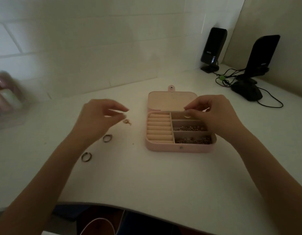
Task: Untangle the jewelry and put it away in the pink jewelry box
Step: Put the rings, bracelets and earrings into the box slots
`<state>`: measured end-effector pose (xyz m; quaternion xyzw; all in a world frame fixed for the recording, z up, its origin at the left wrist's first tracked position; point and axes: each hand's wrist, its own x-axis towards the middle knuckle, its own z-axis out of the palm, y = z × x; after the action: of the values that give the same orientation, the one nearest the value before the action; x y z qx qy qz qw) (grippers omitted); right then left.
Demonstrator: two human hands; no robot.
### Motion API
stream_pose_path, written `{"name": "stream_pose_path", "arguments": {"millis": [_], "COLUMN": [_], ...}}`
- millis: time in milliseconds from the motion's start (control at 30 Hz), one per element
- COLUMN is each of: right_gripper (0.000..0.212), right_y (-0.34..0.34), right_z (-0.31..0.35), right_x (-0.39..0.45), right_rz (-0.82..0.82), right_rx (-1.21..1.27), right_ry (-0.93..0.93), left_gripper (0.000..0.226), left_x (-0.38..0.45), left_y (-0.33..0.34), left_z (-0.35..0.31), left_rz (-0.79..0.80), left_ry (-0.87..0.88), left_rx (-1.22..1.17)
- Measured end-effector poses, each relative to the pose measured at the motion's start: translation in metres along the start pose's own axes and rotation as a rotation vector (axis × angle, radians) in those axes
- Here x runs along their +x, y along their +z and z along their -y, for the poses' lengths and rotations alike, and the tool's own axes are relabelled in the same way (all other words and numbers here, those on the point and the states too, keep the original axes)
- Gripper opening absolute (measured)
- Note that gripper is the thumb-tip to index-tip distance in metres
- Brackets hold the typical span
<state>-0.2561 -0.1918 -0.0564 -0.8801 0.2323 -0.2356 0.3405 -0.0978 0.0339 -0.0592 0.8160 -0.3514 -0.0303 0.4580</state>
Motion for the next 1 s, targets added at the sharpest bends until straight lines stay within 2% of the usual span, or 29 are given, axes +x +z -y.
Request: {"name": "stream_pose_path", "arguments": {"millis": [67,167,233,533,667,767,867,933,1000], "right_gripper": [0.007,0.006,0.007,0.009,0.007,0.019,0.015,0.014,0.015], "right_y": [0.006,0.013,0.015,0.028,0.047,0.064,0.070,0.068,0.066], "right_z": [-0.002,-0.003,-0.003,0.029,0.054,0.064,0.061,0.054,0.050], "right_x": [0.000,0.000,-0.001,-0.007,-0.019,-0.031,-0.034,-0.032,-0.032], "right_rz": [0.022,0.110,0.144,-0.032,0.119,0.302,0.275,0.226,0.195], "right_rx": [-0.101,-0.209,-0.231,-0.024,0.106,0.267,0.398,0.483,0.460], "right_ry": [-0.036,-0.066,-0.067,-0.153,-0.192,-0.152,-0.092,-0.035,-0.020], "left_gripper": [0.019,0.029,0.032,0.034,0.027,0.024,0.025,0.026,0.025], "left_x": [-0.008,-0.013,-0.016,-0.019,-0.020,-0.020,-0.016,-0.013,-0.011], "left_y": [-0.022,-0.039,-0.038,-0.033,-0.025,-0.008,0.011,0.021,0.028], "left_z": [0.014,0.027,0.032,0.038,0.024,0.007,-0.005,-0.009,-0.014], "left_rz": [0.062,0.330,0.404,0.212,0.174,0.212,0.195,0.173,0.147], "left_ry": [0.010,-0.039,-0.085,0.048,0.110,0.106,0.152,0.207,0.255], "left_rx": [0.146,0.320,0.318,0.166,0.036,-0.144,-0.203,-0.111,-0.028]}}
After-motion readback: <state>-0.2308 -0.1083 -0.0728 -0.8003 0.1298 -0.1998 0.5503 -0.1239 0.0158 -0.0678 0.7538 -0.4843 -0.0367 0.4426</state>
